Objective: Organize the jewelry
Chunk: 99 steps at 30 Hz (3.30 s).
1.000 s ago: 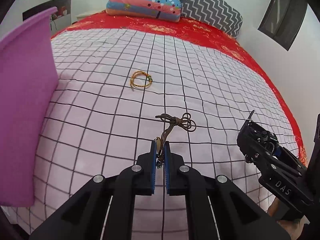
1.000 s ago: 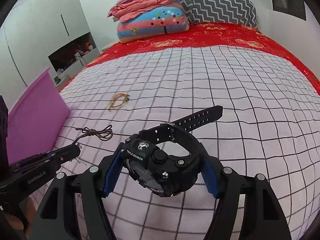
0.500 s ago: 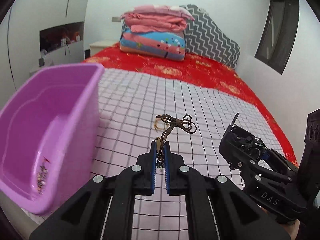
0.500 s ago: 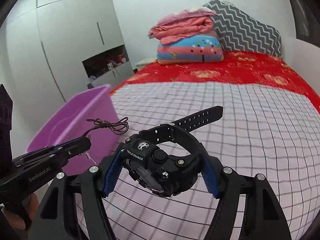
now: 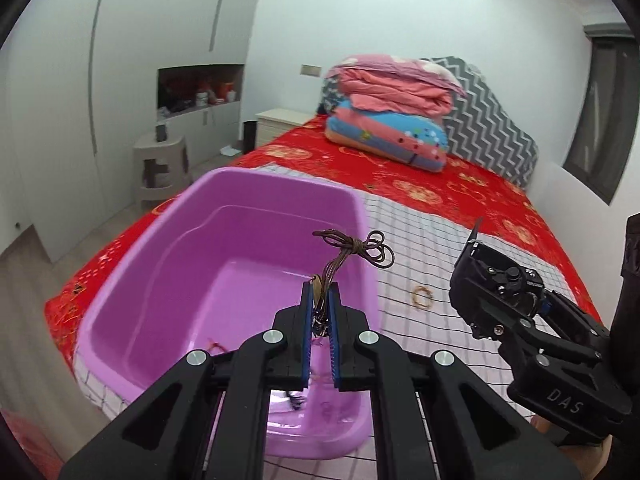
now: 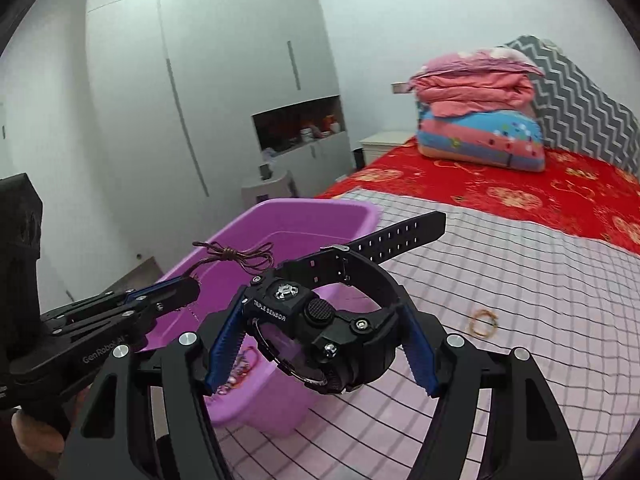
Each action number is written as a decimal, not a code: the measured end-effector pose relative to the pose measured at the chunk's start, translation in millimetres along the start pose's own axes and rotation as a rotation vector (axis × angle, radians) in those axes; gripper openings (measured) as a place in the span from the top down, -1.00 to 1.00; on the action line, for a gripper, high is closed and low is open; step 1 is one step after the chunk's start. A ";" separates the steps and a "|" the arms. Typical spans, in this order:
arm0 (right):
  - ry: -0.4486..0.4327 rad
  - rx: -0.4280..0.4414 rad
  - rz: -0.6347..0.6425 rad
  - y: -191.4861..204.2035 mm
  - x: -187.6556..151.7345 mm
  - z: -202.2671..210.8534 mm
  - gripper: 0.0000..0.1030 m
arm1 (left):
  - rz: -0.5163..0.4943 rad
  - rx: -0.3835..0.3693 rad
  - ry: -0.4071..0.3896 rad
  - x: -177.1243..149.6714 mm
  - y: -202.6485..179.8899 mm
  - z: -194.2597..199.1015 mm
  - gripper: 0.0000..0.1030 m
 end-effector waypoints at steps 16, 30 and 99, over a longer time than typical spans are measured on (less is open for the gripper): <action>0.193 0.068 0.139 86.9 2.1 -93.9 -0.32 | 0.168 0.157 0.138 -28.4 109.5 -27.4 0.85; 0.247 0.019 0.141 78.2 -4.1 -109.9 -0.34 | 0.204 0.218 0.179 -33.3 115.6 -34.9 0.06; 0.290 -0.125 0.107 40.4 3.5 -75.0 -0.34 | 0.267 0.379 0.219 -32.0 99.9 2.5 -0.88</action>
Point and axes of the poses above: each gripper's, at about its wrist camera, not at the fingertips, and z roughly against the way its jaws point, y to its left, x to its top, the point moved 5 cm from there along -z, roughly the way its jaws point, and after that the axes turned 8 degrees about -x, right-handed, at the moved point
